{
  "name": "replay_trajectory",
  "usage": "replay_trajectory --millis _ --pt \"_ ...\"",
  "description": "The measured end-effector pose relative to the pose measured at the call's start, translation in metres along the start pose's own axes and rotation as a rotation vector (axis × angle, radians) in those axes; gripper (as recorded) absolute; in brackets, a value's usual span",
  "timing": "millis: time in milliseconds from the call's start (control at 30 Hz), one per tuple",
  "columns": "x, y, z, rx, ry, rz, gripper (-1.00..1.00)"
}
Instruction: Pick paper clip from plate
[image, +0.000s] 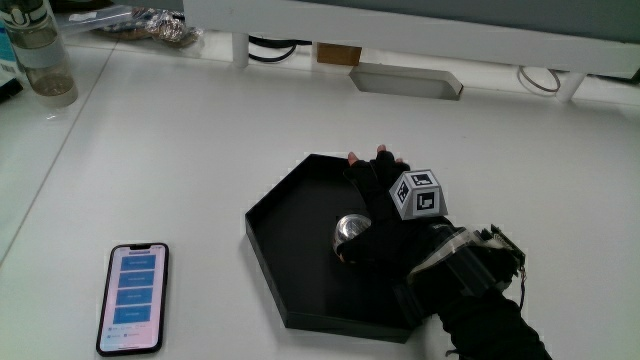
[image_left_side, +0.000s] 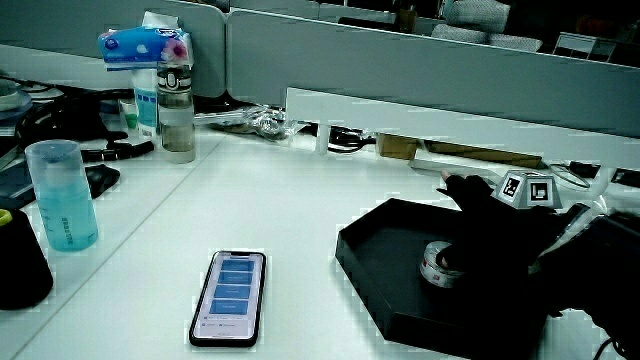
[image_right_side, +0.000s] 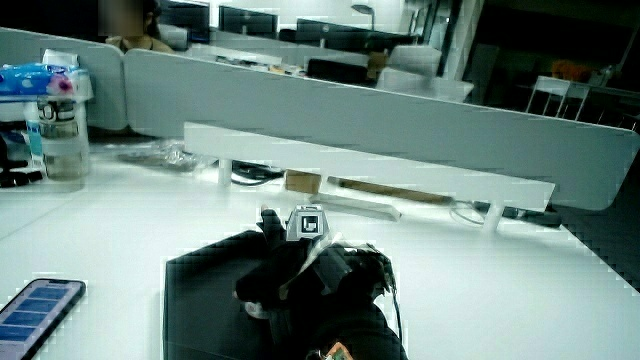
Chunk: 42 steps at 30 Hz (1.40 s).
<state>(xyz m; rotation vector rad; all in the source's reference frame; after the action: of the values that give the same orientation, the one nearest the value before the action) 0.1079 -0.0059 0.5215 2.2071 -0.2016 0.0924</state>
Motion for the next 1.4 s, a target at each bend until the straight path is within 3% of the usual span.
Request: replay_trajectory --millis 100,300,333,400,533,700,800,1267,1400 --pt "0.000 0.004 -0.006 -0.042 -0.018 0.013 0.00" --pt "-0.004 0.016 -0.018 -0.182 -0.081 0.014 0.00" --pt "-0.006 0.015 -0.017 -0.164 -0.117 0.002 0.07" --pt "-0.008 0.014 -0.015 -0.161 -0.114 0.007 0.20" --pt "-0.012 0.017 -0.018 -0.175 -0.166 -0.013 0.47" --pt "-0.012 0.014 -0.010 -0.094 -0.175 -0.016 0.80" --pt "-0.011 0.014 -0.011 -0.100 -0.151 -0.013 1.00" --pt "-0.018 0.015 -0.010 -0.087 -0.184 -0.004 1.00" --pt "-0.017 0.014 -0.008 -0.083 -0.161 0.015 1.00"
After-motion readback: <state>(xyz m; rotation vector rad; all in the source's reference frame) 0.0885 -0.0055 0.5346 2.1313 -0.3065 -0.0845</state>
